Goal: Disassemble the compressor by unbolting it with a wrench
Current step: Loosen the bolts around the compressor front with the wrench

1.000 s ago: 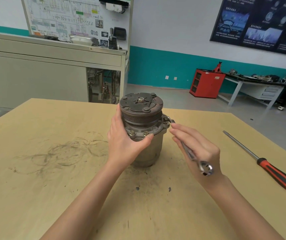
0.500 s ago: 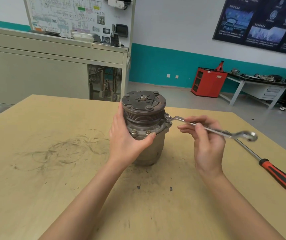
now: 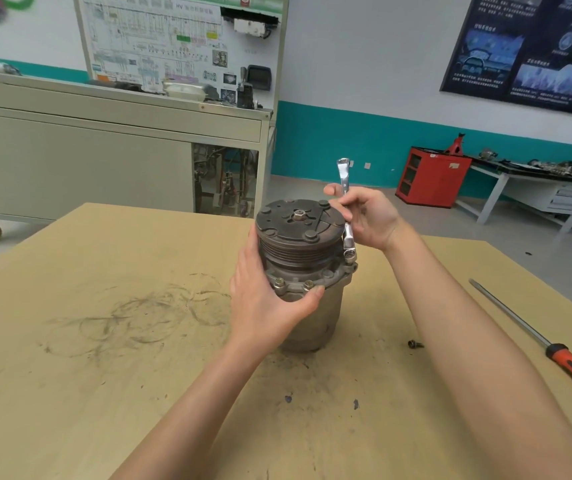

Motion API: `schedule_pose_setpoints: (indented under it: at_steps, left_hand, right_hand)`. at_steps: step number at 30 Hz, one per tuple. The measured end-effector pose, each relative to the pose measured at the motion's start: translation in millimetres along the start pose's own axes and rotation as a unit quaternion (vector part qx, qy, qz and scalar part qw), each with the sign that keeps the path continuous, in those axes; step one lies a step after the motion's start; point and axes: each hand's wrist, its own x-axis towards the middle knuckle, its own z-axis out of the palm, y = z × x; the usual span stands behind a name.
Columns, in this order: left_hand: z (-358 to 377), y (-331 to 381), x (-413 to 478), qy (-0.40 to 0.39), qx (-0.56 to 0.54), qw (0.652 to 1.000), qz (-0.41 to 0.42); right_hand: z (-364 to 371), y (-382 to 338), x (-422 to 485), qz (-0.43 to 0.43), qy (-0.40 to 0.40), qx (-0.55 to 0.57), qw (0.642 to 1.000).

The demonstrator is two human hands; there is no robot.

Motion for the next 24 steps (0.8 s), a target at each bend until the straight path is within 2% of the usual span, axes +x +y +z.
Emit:
schedule_pose_setpoints:
  at_steps: [3,5,6,7,8,9,11,13,15,18,20,24]
  left_hand:
    - [0.4,-0.5,-0.9,-0.002,0.000,1.000,0.001]
    - [0.2,-0.9,-1.0,-0.004,-0.002,1.000,-0.002]
    - [0.1,-0.8,-1.2,-0.005,-0.003,1.000,-0.003]
    - [-0.1,-0.6,-1.3,-0.005,-0.004,1.000,-0.004]
    - [-0.1,-0.4,-1.3,-0.005,-0.005,1.000,-0.004]
    - [-0.1,-0.3,-1.4,-0.005,-0.005,1.000,-0.004]
    - [-0.1,0.3,-2.0,-0.004,-0.007,1.000,-0.003]
    - [-0.4,1.4,-2.1,-0.004,-0.005,1.000,-0.002]
    - [-0.6,2.8,-2.3,-0.003,-0.002,1.000,0.000]
    - [-1.2,4.7,-2.5,-0.001,-0.003,1.000,0.002]
    - [-1.3,5.2,-2.2,0.001,-0.002,1.000,0.001]
    - [-1.7,5.7,-2.4,0.003,-0.001,1.000,-0.001]
  right_hand:
    - [0.6,-4.0,-9.4,-0.051,0.029,0.076,0.995]
    - [-0.6,-18.7,-18.7,-0.101,0.096,0.133,0.981]
    - [-2.3,-28.4,-26.0,-0.118,0.135,0.118,0.977]
    - [-3.4,-38.6,-35.7,-0.132,0.172,0.050,0.975]
    - [-3.8,-46.5,-46.3,-0.141,0.209,-0.072,0.965]
    - [-2.3,-49.6,-57.5,-0.142,0.237,-0.222,0.935]
    - [4.2,-39.4,-79.5,-0.128,0.247,-0.466,0.840]
    - [17.4,-13.6,-98.5,-0.109,0.202,-0.571,0.788]
    - [29.2,13.2,-110.5,-0.095,0.185,-0.636,0.744]
    - [34.0,30.9,-110.1,-0.107,0.235,-0.662,0.704]
    - [31.7,31.1,-105.0,-0.113,0.256,-0.659,0.698]
    - [30.7,27.1,-101.5,-0.122,0.231,-0.659,0.705]
